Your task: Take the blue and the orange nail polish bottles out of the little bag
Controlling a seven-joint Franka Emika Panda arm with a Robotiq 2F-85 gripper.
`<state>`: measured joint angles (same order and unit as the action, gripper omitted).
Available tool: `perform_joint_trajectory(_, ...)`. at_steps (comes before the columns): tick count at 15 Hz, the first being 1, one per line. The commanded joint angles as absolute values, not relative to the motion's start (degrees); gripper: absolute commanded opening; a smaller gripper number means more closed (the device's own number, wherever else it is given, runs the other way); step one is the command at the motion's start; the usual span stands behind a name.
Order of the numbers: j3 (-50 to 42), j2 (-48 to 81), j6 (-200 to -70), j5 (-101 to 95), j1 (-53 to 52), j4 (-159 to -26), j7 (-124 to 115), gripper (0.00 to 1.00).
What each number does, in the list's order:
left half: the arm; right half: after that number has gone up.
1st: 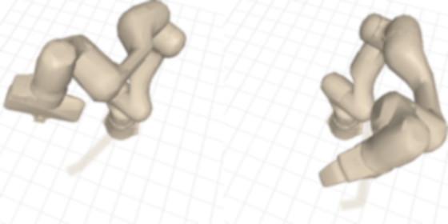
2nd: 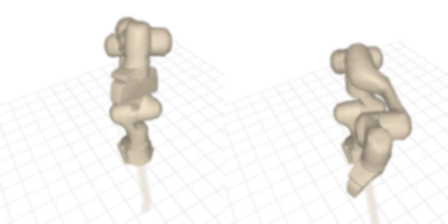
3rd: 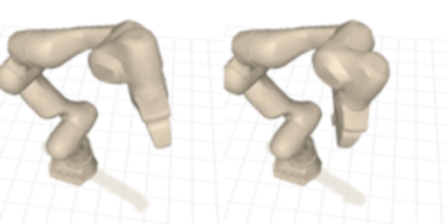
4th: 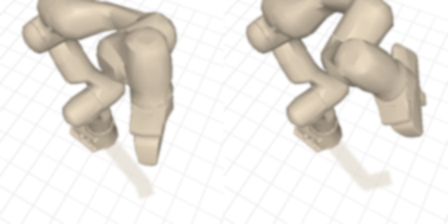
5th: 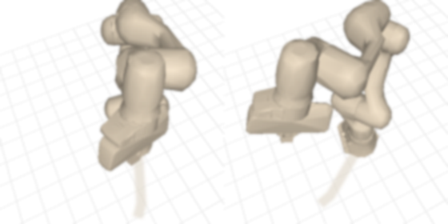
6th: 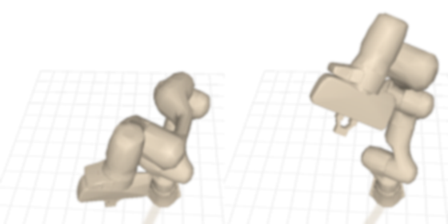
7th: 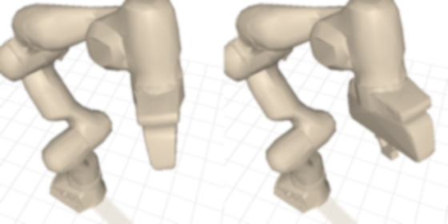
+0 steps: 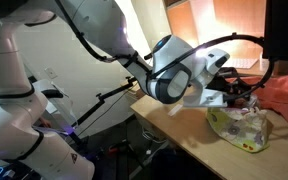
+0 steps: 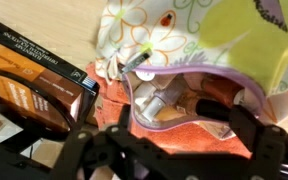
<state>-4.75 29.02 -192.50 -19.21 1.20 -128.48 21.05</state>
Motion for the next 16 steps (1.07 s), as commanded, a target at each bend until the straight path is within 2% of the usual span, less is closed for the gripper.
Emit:
perform_joint_trajectory(1, -5.2, 26.6, -193.3, -19.9, 0.7, -131.6, 21.3, 1.00)
perform_joint_trajectory(12, 3.6, 29.2, -181.5, -19.9, 7.2, -125.3, 21.7, 1.00)
perform_joint_trajectory(16, 12.1, 31.7, -170.8, -17.6, 14.6, -119.8, 25.4, 1.00)
